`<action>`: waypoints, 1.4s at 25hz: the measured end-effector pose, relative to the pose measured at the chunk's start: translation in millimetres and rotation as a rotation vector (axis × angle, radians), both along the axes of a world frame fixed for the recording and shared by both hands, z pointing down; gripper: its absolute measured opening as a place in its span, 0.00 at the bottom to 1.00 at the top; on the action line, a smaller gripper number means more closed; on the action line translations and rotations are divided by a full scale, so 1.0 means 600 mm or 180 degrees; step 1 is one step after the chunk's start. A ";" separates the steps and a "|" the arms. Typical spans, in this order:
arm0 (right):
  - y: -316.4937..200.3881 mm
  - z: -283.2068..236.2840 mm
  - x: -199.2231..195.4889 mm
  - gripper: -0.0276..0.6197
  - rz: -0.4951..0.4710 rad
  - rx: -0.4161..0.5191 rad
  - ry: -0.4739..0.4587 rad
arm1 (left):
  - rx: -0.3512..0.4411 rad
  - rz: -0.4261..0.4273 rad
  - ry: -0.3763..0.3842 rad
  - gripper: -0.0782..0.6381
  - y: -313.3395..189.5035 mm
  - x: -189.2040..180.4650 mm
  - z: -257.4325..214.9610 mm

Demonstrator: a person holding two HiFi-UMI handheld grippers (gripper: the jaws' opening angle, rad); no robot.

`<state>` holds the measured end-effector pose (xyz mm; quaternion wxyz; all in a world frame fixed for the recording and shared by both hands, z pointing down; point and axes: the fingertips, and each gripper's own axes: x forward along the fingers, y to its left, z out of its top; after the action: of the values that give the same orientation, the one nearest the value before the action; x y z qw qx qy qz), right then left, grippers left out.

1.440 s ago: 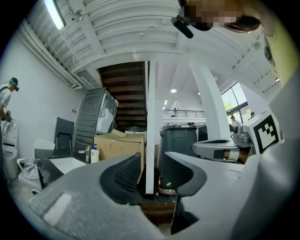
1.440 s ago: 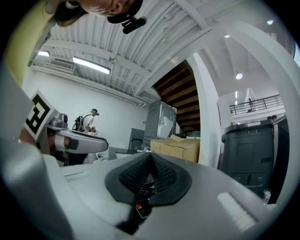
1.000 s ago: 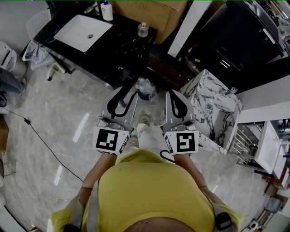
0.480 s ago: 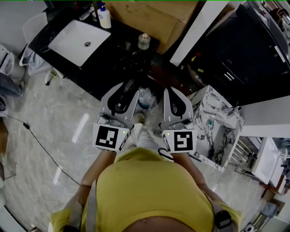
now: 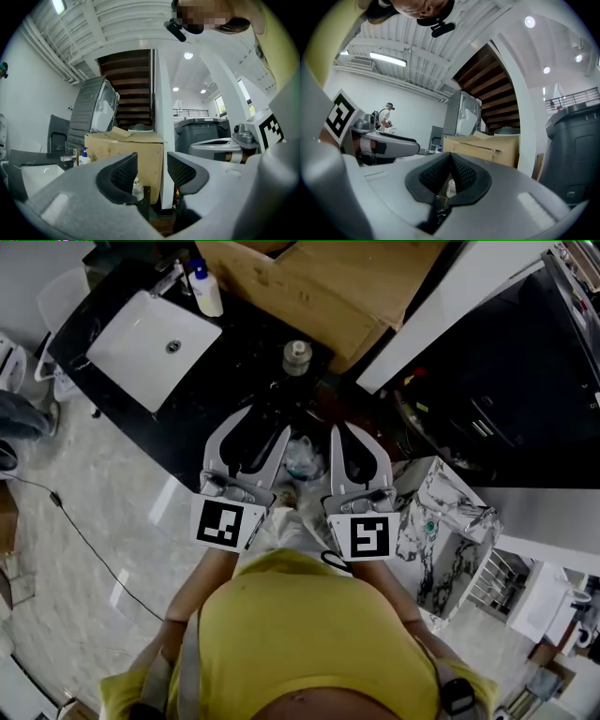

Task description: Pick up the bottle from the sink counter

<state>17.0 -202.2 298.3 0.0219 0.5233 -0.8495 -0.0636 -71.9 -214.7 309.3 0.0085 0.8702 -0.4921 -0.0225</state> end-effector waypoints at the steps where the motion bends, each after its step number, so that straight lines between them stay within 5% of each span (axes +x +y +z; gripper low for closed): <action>1: -0.013 0.006 0.002 0.05 -0.0019 -0.0036 -0.0018 | 0.0014 -0.0018 -0.0003 0.39 -0.013 0.002 0.002; 14: -0.148 0.087 0.033 0.05 -0.0147 -0.0315 0.0002 | -0.0166 -0.0097 -0.0259 0.44 -0.146 0.034 0.074; 35: -0.243 0.207 0.016 0.05 -0.0236 -0.0570 0.0210 | -0.0620 0.0011 -0.0355 0.51 -0.291 0.053 0.234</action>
<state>26.6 -347.8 422.3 0.0942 0.4850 -0.8694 -0.0054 -40.2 -389.3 449.6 0.0657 0.8660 -0.4901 0.0739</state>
